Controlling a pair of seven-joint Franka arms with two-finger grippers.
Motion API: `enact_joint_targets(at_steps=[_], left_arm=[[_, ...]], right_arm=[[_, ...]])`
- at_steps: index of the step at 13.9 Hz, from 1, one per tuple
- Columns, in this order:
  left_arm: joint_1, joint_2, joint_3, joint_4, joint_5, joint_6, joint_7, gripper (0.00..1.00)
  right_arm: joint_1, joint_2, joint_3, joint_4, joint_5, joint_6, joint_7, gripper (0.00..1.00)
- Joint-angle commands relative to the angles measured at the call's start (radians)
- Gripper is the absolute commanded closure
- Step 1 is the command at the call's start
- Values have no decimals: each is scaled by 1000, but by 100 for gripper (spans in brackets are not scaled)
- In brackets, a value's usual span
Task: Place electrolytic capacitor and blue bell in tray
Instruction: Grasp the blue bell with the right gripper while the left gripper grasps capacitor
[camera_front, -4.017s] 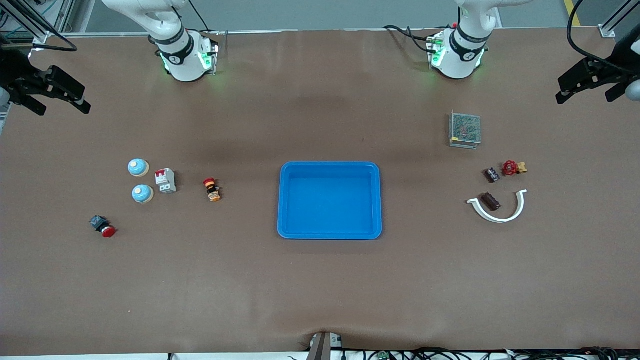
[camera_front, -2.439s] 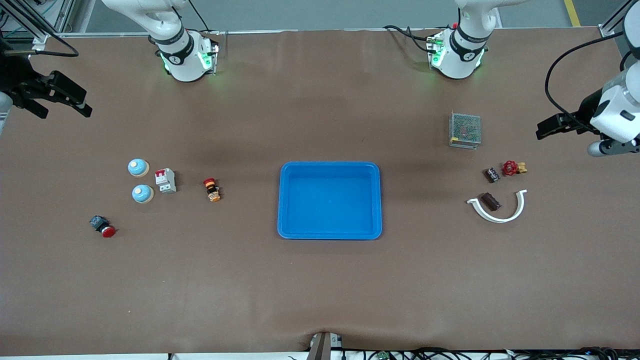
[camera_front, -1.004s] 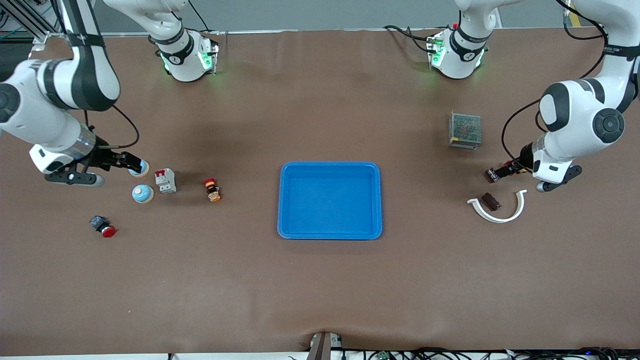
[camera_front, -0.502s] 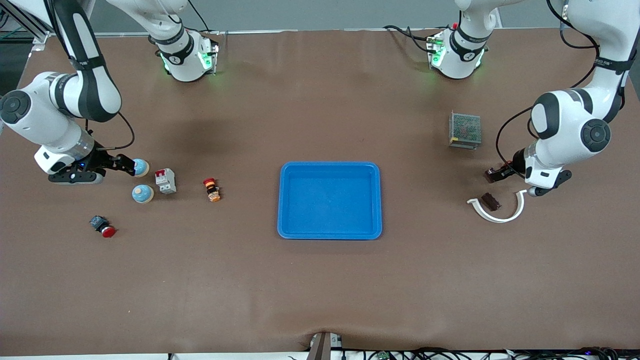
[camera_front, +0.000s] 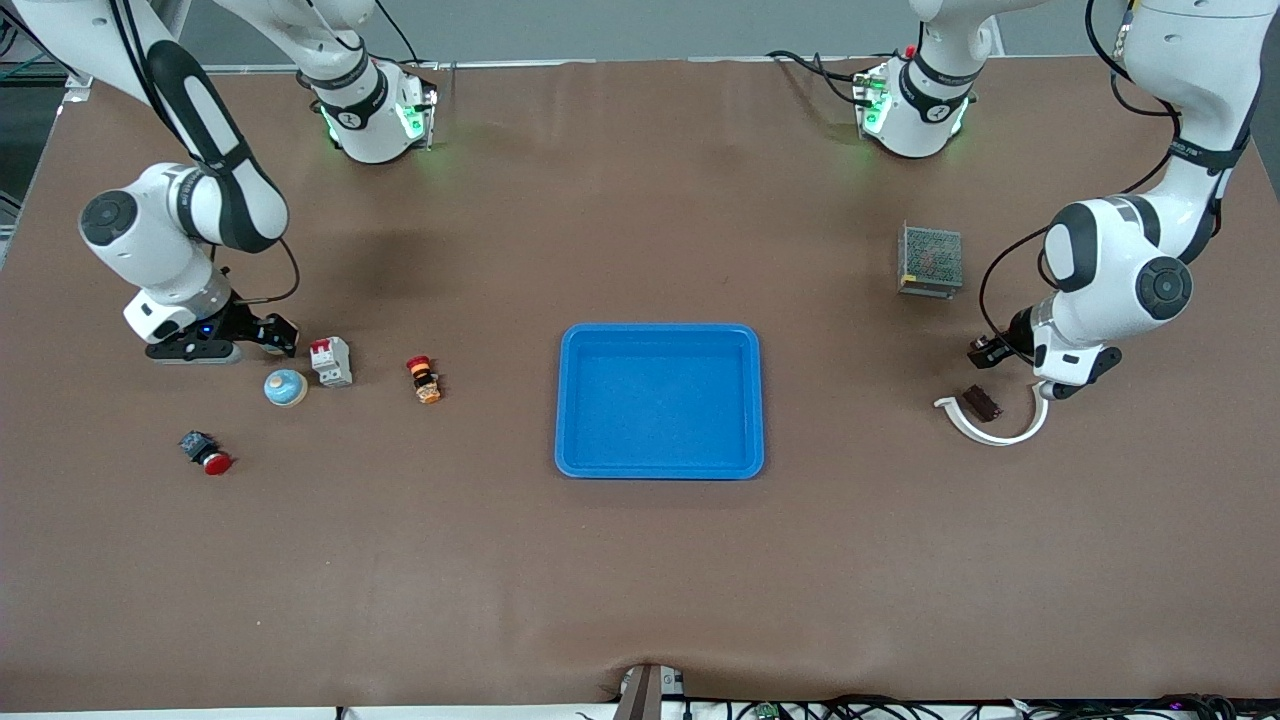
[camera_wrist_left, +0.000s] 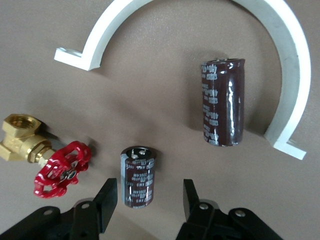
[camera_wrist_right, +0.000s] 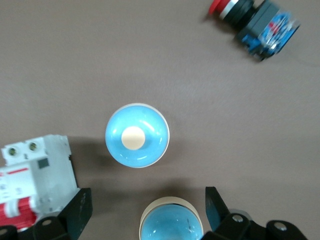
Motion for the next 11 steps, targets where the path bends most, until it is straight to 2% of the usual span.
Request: enact_joint_targets(at_steps=[1,3,6,8,10,11], left_arm=[[-4,19,0,6,-13,22,-10,39],[-4,30,1,4,-10,41,-10,41],[-4,44,1,4,-6,42,-10,53],[-4,42,3,6,-6,42,-14,66],[-6,30,1,6,-5,38,-22,85],[-6,18,-2,6,-5,33,-37,87]], right_arm=[[-36,26,13,-30,-21,66,-39,0],[-58,66,15,-30,-21,104,-71,0],[-79,74,15,-49,-21,121,-103,0],[-104,74,15,-56,-21,121,-128,0],[-110,74,16,-63,-21,121,-129,0],[-112,74,16,-65,-21,121,-129,0]])
